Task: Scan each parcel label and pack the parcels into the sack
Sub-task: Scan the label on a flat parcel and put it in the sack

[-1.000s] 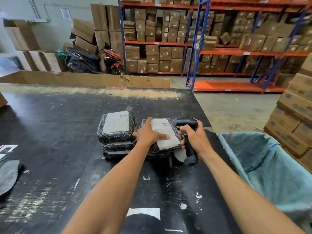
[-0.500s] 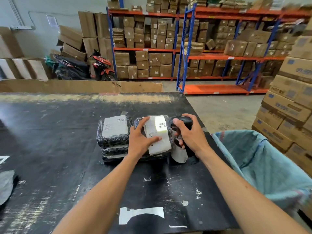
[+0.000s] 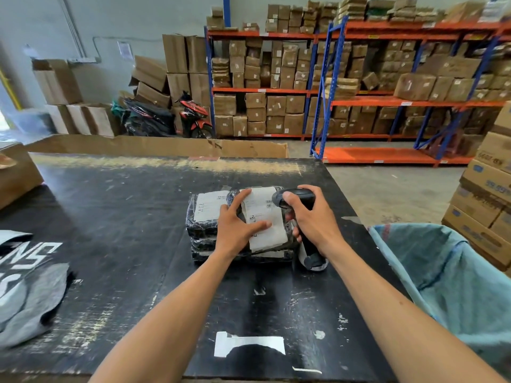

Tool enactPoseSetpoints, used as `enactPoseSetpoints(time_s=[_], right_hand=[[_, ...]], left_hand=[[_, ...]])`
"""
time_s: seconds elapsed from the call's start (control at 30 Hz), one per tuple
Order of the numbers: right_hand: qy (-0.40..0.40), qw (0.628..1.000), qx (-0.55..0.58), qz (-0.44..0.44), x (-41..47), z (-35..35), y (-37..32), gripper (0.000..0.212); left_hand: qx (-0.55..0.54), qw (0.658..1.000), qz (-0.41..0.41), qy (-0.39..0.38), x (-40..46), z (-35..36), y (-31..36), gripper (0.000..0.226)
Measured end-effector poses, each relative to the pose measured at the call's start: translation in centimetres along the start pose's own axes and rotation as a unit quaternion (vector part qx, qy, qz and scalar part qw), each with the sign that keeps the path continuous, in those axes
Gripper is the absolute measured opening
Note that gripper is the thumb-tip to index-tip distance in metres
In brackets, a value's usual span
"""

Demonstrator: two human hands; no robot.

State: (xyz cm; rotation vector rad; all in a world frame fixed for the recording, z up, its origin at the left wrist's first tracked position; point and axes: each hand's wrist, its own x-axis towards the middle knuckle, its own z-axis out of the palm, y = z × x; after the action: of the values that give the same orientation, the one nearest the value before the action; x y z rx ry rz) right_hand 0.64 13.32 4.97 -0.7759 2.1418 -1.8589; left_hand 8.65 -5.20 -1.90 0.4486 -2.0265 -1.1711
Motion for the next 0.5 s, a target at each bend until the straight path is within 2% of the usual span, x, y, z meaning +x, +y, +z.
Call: enactPoseSetpoints(time_s=[0.5], right_hand=[[0.021,1.0,-0.01,0.011,-0.72,-0.2,0.04,0.053]], left_hand=[[0.015,1.0,-0.001,-0.009,0.17,-0.3,-0.23,0.088]])
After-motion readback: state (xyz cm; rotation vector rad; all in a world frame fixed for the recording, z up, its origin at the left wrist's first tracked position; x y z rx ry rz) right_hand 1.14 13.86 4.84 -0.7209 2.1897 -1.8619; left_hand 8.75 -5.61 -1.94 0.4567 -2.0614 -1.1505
